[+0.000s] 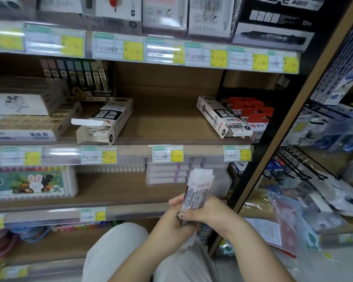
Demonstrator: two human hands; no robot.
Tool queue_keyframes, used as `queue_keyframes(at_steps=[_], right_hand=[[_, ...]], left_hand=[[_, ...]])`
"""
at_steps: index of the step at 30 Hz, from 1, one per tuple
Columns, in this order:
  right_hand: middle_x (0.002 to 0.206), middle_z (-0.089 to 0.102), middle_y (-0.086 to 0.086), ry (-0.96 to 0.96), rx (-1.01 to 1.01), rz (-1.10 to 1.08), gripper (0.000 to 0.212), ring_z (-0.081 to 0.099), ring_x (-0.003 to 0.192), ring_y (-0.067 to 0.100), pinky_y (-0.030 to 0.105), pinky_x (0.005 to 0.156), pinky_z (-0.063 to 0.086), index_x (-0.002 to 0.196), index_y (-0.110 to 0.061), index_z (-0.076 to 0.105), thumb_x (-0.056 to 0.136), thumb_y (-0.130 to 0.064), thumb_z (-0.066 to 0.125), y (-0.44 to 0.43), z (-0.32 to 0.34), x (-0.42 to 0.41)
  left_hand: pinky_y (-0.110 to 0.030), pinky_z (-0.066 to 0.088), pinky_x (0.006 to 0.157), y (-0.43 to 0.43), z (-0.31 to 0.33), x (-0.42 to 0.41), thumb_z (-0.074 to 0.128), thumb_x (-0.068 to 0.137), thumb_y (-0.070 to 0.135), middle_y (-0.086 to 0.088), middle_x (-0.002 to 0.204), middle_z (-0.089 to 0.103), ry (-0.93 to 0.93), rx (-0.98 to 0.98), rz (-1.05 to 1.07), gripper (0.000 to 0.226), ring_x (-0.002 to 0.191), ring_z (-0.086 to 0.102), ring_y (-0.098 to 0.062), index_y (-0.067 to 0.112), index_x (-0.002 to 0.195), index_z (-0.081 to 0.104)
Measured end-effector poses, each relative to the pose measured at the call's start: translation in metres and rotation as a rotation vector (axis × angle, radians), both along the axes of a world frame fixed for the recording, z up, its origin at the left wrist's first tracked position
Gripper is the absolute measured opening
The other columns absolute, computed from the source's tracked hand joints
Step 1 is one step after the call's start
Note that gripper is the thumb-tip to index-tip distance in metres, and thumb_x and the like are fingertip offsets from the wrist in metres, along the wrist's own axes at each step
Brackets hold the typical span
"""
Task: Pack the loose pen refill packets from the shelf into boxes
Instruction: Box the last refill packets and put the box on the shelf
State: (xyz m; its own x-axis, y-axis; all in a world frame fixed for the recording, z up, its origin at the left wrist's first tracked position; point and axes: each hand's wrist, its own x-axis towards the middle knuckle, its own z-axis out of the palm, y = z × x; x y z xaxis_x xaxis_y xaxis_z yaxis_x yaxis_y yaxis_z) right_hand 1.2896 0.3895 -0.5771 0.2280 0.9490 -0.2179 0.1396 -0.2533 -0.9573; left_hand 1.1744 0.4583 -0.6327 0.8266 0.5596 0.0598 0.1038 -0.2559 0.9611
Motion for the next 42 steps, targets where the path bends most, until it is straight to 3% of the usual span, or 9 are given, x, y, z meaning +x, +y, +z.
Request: queue_keyframes(at_steps=[2,5,12,15,20,28,34,38,42], right_hand=[[0.108,0.072,0.002,0.000,0.071,-0.015,0.018,0.064,0.105,0.021,0.043,0.087,0.052,0.093,-0.022,0.074,0.081,-0.009,0.070,0.007,0.008,-0.003],[0.100,0.074,0.000,0.114,0.186,-0.164,0.017,0.068,0.096,0.013,0.023,0.074,0.054,0.098,-0.011,0.073,0.082,-0.010,0.068,0.023,0.023,-0.007],[0.090,0.076,-0.001,0.142,0.404,-0.364,0.023,0.070,0.089,0.012,0.027,0.067,0.056,0.106,-0.003,0.063,0.086,-0.015,0.064,0.048,0.052,-0.007],[0.092,0.075,-0.002,0.117,0.456,-0.342,0.009,0.070,0.092,0.013,0.034,0.073,0.057,0.090,-0.018,0.071,0.088,-0.016,0.063,0.049,0.054,-0.010],[0.095,0.075,-0.001,0.087,0.492,-0.318,0.016,0.068,0.096,0.016,0.041,0.083,0.055,0.084,-0.028,0.073,0.089,-0.018,0.063,0.047,0.055,-0.015],[0.092,0.075,0.003,0.131,0.561,-0.373,0.011,0.071,0.089,0.012,0.020,0.064,0.055,0.094,-0.012,0.070,0.086,-0.011,0.063,0.034,0.075,-0.009],[0.088,0.074,-0.008,-0.022,0.695,-0.485,0.023,0.070,0.085,0.008,0.018,0.066,0.054,0.084,-0.031,0.072,0.084,-0.009,0.066,0.021,0.100,-0.011],[0.073,0.070,-0.022,-0.258,0.669,-0.401,0.031,0.065,0.070,-0.006,0.006,0.060,0.047,0.074,-0.037,0.069,0.087,-0.010,0.063,0.007,0.110,-0.021],[0.084,0.072,-0.021,-0.204,0.568,-0.377,0.010,0.067,0.081,-0.001,0.027,0.070,0.055,0.086,-0.040,0.072,0.077,-0.037,0.073,-0.004,0.104,-0.031]], left_hand=[[-0.016,0.046,0.088,0.009,0.023,-0.005,0.058,0.077,0.023,0.010,0.108,0.068,0.007,0.055,-0.061,0.035,0.103,0.060,0.000,0.037,0.109,0.063],[-0.013,0.049,0.074,0.029,0.061,-0.028,0.064,0.076,0.037,0.022,0.089,0.067,0.049,0.348,-0.003,0.020,0.084,0.062,0.002,0.052,0.087,0.058],[-0.022,0.034,0.080,0.085,0.126,-0.088,0.054,0.081,0.019,0.006,0.101,0.041,-0.208,0.792,1.124,0.025,0.094,0.042,-0.012,0.015,0.104,0.046],[-0.027,0.042,0.075,0.116,0.131,-0.091,0.058,0.082,0.017,-0.006,0.111,0.045,-0.003,0.541,1.038,0.045,0.088,0.049,-0.015,0.008,0.122,0.041],[-0.026,0.027,0.045,0.144,0.128,-0.085,0.047,0.088,0.011,-0.007,0.063,0.050,0.297,0.581,0.984,0.015,0.054,0.043,-0.017,0.001,0.079,0.053],[-0.025,0.024,0.042,0.107,0.185,-0.097,0.046,0.089,0.010,-0.004,0.053,0.047,0.068,0.917,1.090,0.018,0.048,0.041,-0.028,0.007,0.093,0.063],[-0.041,0.052,0.049,0.041,0.231,-0.111,0.039,0.080,0.032,0.010,0.063,0.061,-0.177,0.876,0.752,0.020,0.060,0.060,-0.021,0.039,0.079,0.058],[-0.025,0.042,0.038,0.014,0.234,-0.101,0.034,0.080,0.037,0.012,0.052,0.055,0.056,1.056,0.619,0.026,0.047,0.052,-0.013,0.029,0.072,0.056],[-0.028,0.043,0.051,0.003,0.196,-0.070,0.032,0.090,0.038,0.003,0.067,0.058,0.455,1.037,0.566,0.025,0.066,0.057,-0.022,0.023,0.077,0.049]])
